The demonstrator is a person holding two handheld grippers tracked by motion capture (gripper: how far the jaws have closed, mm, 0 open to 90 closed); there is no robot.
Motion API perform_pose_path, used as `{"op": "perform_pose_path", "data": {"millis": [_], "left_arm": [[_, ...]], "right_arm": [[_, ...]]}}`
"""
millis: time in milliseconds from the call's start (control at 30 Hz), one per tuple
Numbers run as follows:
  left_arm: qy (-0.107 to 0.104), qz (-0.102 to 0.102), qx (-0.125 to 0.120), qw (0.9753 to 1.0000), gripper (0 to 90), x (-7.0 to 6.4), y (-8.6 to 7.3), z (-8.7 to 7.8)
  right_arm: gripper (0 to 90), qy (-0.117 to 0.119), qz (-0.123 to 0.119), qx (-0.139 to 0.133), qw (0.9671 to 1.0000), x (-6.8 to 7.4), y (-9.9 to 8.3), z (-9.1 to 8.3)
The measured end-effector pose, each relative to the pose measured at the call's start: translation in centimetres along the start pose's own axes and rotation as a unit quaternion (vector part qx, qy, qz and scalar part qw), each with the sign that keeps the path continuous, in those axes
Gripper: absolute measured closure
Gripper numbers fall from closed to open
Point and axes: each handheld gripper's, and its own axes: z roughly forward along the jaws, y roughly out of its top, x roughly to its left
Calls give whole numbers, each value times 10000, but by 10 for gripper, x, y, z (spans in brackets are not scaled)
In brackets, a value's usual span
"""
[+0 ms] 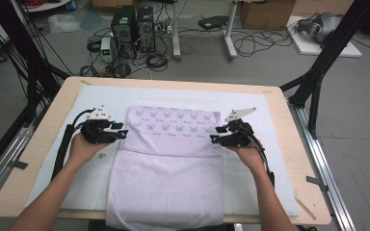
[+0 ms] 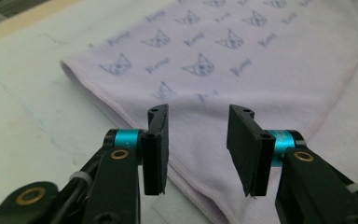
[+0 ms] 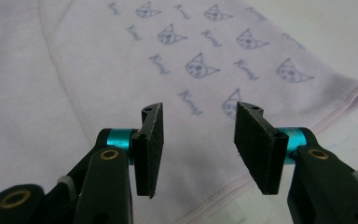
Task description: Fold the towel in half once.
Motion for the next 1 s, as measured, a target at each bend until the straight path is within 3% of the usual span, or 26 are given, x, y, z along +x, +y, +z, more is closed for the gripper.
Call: {"op": "perform_pose_path", "data": {"millis": [133,233,333,433,567,633,767,1000], "left_arm": [[-169,61,43,9998,611,-8,-11,1],[-208,95,136,9996,612,-11,-17,4],[-239,103,274,9993,617,-13,-22,8],[-284,163,413,9986,692,-16,-29,15],[-181,183,374,9990,839,-15,-29,15],[-173,142,388,9990,861,-15,-29,14],[-143,105,294,9994,869,-15,-26,9],[-112,18,-57,9999,869,-15,-8,-17]], "right_arm": [[539,70,-8,-16,10000,9,-14,-1],[536,163,-15,327,9993,15,-19,3],[554,116,-140,265,9995,20,-23,6],[596,192,-65,407,9990,20,-32,13],[755,169,-13,143,9998,20,-42,16],[842,227,24,115,9997,18,-42,15],[875,235,-45,142,9996,19,-40,13],[879,252,-74,-260,9993,21,-26,-10]]}}
